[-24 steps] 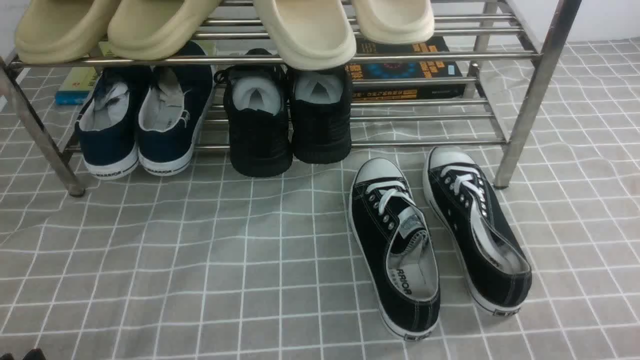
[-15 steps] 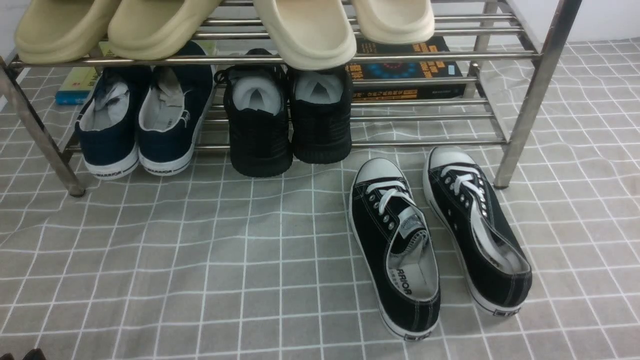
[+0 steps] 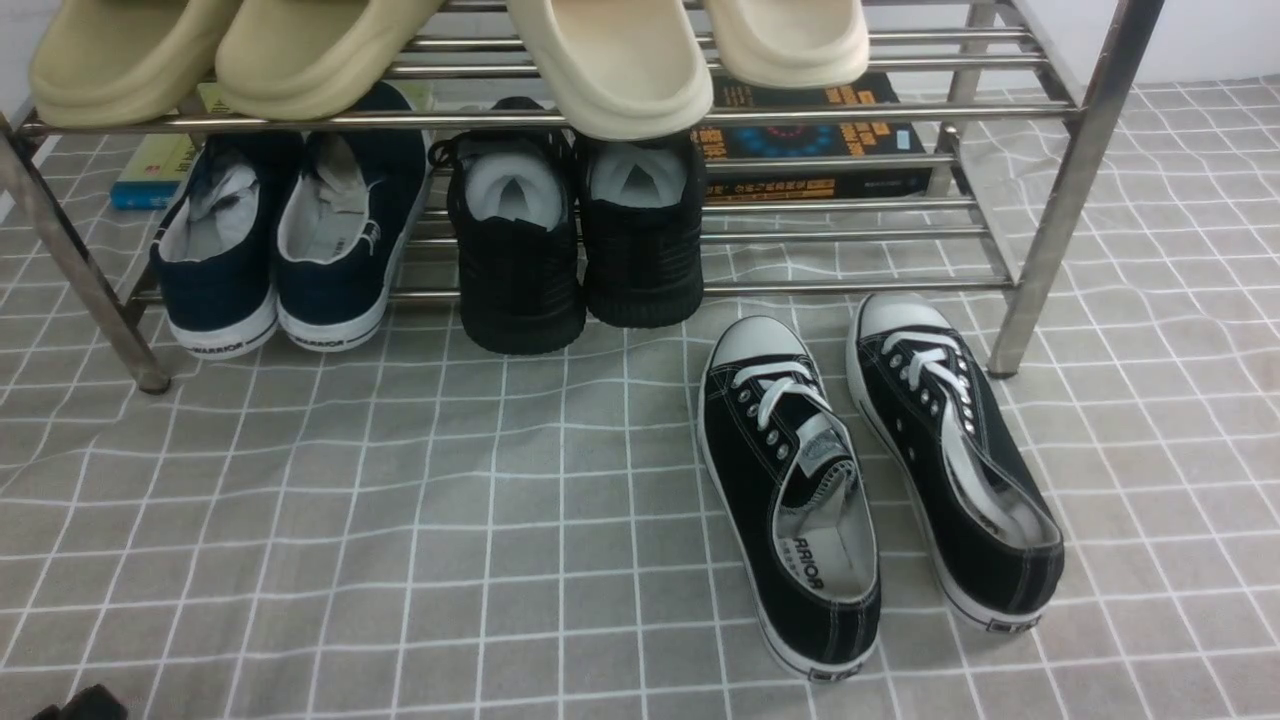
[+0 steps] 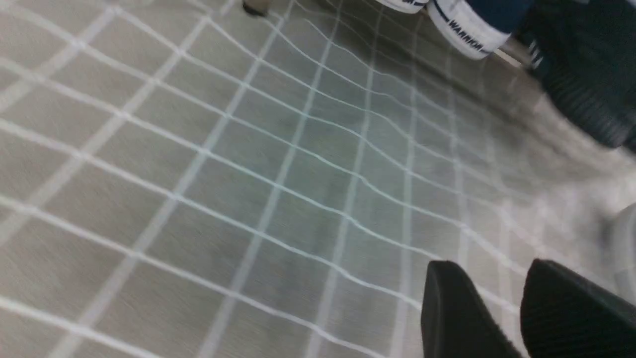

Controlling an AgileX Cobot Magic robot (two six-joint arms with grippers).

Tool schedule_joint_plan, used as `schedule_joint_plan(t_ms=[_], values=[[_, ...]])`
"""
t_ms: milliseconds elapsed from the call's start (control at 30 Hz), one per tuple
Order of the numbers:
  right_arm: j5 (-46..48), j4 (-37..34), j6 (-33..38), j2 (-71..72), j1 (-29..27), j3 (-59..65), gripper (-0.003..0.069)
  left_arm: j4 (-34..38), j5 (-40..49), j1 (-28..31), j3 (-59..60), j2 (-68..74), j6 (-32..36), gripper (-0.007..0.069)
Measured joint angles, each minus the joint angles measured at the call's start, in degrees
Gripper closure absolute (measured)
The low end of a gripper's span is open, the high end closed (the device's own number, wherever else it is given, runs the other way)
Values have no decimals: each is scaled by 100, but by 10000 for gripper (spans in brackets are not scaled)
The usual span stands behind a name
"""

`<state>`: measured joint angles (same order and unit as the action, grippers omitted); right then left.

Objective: Take the shoes off the shelf with your hand from the grey coffee tablecloth.
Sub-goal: 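Grasp the leftmost shoe on the bottom shelf of the shoe rack with the left gripper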

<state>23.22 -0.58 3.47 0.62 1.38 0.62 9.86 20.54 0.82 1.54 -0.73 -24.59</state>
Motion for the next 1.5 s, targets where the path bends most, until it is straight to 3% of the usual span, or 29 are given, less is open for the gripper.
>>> schedule_joint_plan(t_ms=[167,333,433,567,767,900,1133,1267,1367,1500], values=[[0,0,0,0,0,0,515,1071,-47,0,-1,0,-1360,384],[0,0,0,0,0,0,509,1082,-286,0,6,0,-1587,391],[0,0,0,0,0,0,505,1078,-208,0,-108,0,-1655,454],[0,0,0,0,0,0,502,511,-24,0,-931,370,-1655,596],[0,0,0,0,0,0,501,-477,851,0,-2065,2195,-1885,620],[0,0,0,0,0,0,497,-1022,952,0,-2762,3697,-2030,550],[0,0,0,0,0,0,488,-1539,538,34,-4595,6268,-2484,191],[0,0,0,0,0,0,482,-1567,535,115,-5402,7372,-3102,48],[0,0,0,0,0,0,479,-1631,549,135,-5942,8105,-3518,11],[0,0,0,0,0,0,473,-1674,410,135,-6343,8739,-3725,21]])
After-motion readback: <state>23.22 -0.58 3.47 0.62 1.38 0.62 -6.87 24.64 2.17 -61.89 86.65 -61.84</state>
